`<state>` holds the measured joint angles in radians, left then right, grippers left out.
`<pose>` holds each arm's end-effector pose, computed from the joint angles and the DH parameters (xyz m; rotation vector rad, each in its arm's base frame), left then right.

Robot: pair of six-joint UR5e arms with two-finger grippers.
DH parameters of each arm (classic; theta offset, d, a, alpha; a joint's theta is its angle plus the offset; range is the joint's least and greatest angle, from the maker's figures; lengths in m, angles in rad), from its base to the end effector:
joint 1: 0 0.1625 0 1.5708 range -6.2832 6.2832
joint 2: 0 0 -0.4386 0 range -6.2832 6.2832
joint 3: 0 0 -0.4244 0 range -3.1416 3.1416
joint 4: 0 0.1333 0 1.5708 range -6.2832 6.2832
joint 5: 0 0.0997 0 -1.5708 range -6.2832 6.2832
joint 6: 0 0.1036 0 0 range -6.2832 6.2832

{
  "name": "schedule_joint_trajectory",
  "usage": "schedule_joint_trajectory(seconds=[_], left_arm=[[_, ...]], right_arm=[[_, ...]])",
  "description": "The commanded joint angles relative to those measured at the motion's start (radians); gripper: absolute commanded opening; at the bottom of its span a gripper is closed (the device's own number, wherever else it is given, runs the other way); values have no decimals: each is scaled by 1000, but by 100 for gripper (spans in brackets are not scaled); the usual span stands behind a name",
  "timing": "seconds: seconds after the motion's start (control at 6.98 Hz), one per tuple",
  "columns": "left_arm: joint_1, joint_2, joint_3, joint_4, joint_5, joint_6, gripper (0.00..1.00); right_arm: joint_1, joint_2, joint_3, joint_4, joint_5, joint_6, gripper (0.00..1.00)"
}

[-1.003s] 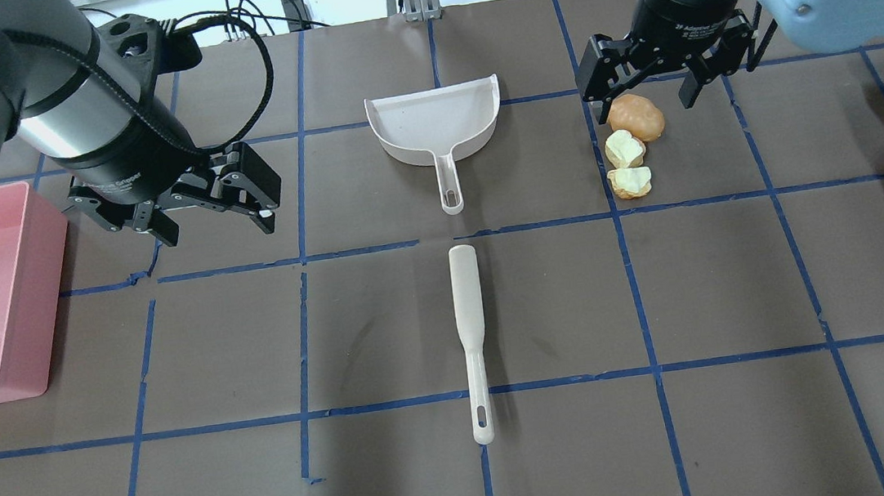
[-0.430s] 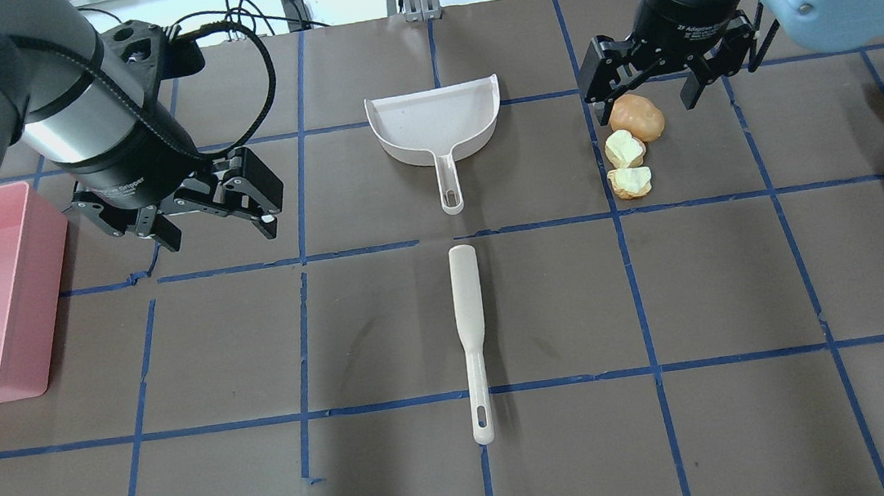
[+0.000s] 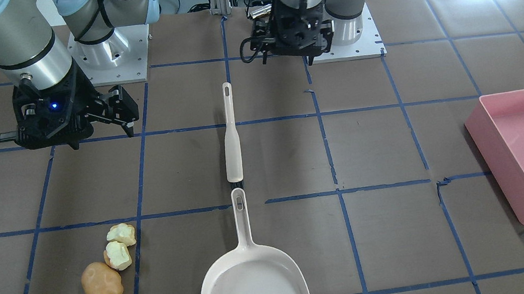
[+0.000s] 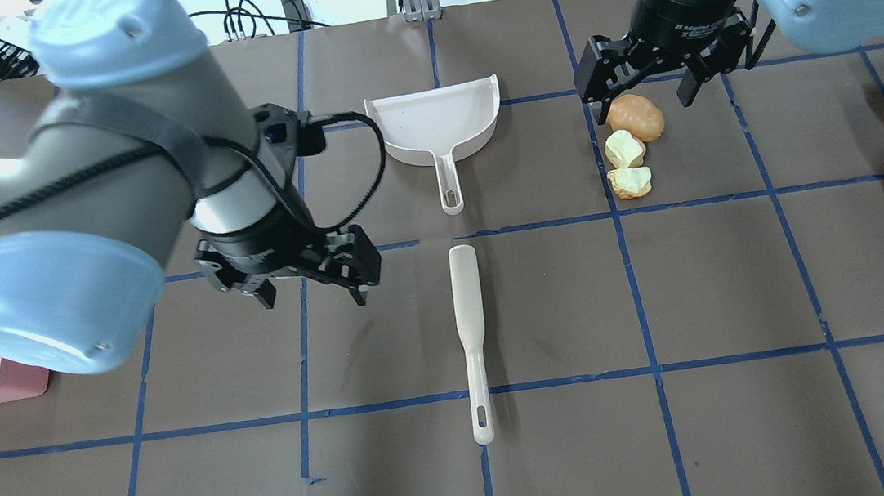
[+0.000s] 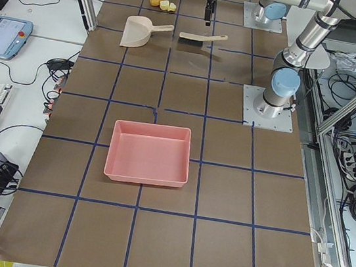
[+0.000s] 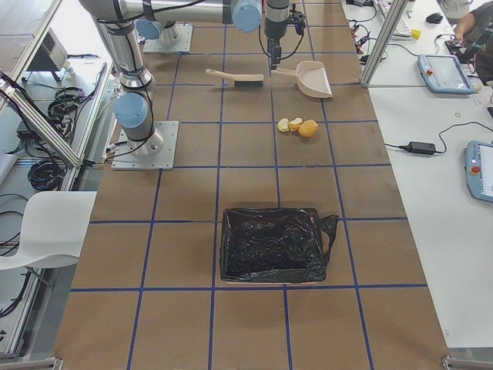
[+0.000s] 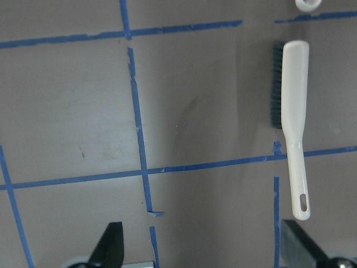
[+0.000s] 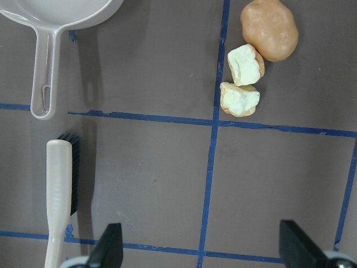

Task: Sweep and dump trash in nearest bin
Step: 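Reach the left gripper down and grasp the white brush handle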

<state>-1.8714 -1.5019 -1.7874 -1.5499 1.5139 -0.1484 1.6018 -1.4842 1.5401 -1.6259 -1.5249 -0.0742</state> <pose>-0.2737 -0.4129 0.4224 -0.2306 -3.0987 -0.2120 0.1554 -0.5567 0.4722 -0.1627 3.0914 -0.0003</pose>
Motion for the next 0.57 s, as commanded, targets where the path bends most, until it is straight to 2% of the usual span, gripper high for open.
schedule_joint_trajectory(seconds=[0.0, 0.14, 0.43], left_arm=[[-208, -122, -59, 155, 3, -238, 100], [-271, -194, -64, 235, 9, -264, 100], [-302, -292, -96, 270, 9, -257, 100]], right_arm=[[7, 43, -23, -44, 0, -18, 100], [7, 70, -35, -54, 0, -35, 100], [4, 78, -34, -63, 0, -36, 100]])
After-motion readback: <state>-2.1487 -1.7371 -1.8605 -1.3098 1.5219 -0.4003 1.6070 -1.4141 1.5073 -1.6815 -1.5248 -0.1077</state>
